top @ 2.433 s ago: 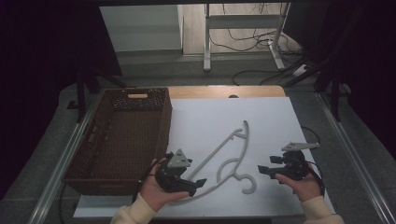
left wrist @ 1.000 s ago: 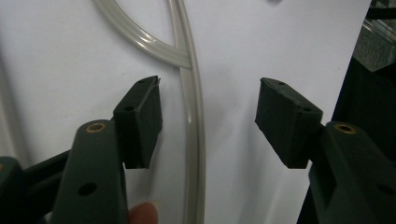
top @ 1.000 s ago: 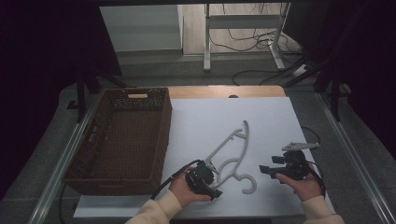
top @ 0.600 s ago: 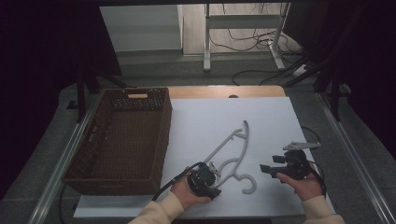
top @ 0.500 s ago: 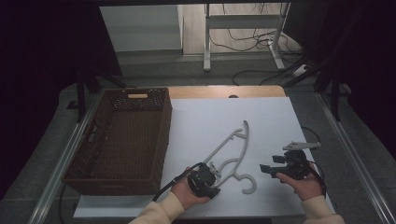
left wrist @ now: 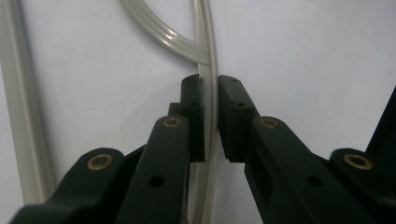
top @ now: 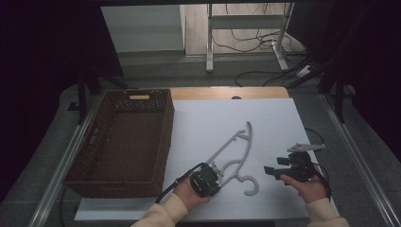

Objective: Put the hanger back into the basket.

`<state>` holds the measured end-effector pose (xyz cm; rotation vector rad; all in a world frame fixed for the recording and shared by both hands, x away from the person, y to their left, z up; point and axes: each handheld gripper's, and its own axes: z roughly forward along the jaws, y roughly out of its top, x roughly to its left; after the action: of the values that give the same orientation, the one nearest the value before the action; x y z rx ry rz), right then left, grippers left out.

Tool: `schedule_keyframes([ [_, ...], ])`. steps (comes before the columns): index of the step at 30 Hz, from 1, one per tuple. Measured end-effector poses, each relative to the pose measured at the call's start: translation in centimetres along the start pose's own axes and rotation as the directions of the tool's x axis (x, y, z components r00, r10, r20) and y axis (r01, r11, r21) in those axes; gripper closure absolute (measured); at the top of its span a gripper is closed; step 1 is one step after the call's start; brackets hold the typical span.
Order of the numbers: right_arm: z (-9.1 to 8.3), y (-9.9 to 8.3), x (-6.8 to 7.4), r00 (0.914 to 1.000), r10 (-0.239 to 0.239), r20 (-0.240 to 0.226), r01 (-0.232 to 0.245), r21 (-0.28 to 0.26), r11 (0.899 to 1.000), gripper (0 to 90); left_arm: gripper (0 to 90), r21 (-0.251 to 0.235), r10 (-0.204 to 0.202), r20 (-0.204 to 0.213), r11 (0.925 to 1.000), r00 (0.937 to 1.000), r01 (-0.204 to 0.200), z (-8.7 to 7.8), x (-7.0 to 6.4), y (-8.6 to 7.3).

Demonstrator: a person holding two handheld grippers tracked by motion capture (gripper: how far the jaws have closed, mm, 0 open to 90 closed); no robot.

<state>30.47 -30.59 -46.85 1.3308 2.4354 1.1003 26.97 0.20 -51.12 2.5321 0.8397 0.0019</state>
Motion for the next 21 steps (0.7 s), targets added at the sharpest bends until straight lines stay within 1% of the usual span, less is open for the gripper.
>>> schedule_keyframes([
  [6, 0.0, 0.0, -0.1, 1.0000, 0.001, 0.003, -0.001, 0.001, 1.000, 27.7, 81.4, -0.003, -0.010, 0.011, 0.9999, 0.9999, 0.010, 0.0, 0.1, 0.0],
  [8, -0.1, 0.0, -0.1, 1.0000, 0.005, 0.006, -0.005, 0.002, 1.000, 27.7, 81.5, -0.015, -0.027, 0.021, 0.9995, 0.9994, 0.028, 0.0, 0.2, 0.0],
  [12, -0.1, 0.0, -0.2, 0.9999, 0.007, 0.011, -0.007, -0.001, 1.000, 27.7, 81.6, -0.013, -0.030, 0.036, 0.9995, 0.9989, 0.030, -0.1, 0.4, 0.0],
  [13, -0.3, 0.0, -0.3, 0.9997, 0.011, 0.020, -0.011, -0.009, 1.000, 28.0, 81.6, -0.020, -0.040, 0.064, 0.9990, 0.9972, 0.041, -0.2, 0.7, 0.0],
  [15, -0.5, 0.0, -0.4, 0.9990, 0.020, 0.039, -0.018, -0.031, 0.999, 28.6, 81.6, -0.034, -0.049, 0.093, 0.9980, 0.9945, 0.053, -0.6, 0.9, 0.0],
  [16, -0.8, 0.0, -0.6, 0.9983, 0.033, 0.047, -0.031, -0.050, 0.998, 28.7, 81.6, -0.042, -0.053, 0.108, 0.9974, 0.9928, 0.058, -0.8, 0.9, 0.1],
  [19, -1.5, -0.1, -1.2, 0.9946, 0.070, 0.077, -0.062, -0.095, 0.993, 28.7, 81.6, -0.073, -0.060, 0.134, 0.9949, 0.9892, 0.070, -1.7, 1.1, 0.2],
  [20, -1.7, -0.2, -1.5, 0.9930, 0.089, 0.078, -0.080, -0.106, 0.991, 28.7, 81.6, -0.080, -0.062, 0.140, 0.9941, 0.9883, 0.073, -1.9, 1.1, 0.3],
  [21, -1.8, -0.2, -1.7, 0.9920, 0.098, 0.079, -0.088, -0.112, 0.990, 28.7, 81.6, -0.098, -0.065, 0.157, 0.9919, 0.9855, 0.081, -2.3, 1.2, 0.3],
])
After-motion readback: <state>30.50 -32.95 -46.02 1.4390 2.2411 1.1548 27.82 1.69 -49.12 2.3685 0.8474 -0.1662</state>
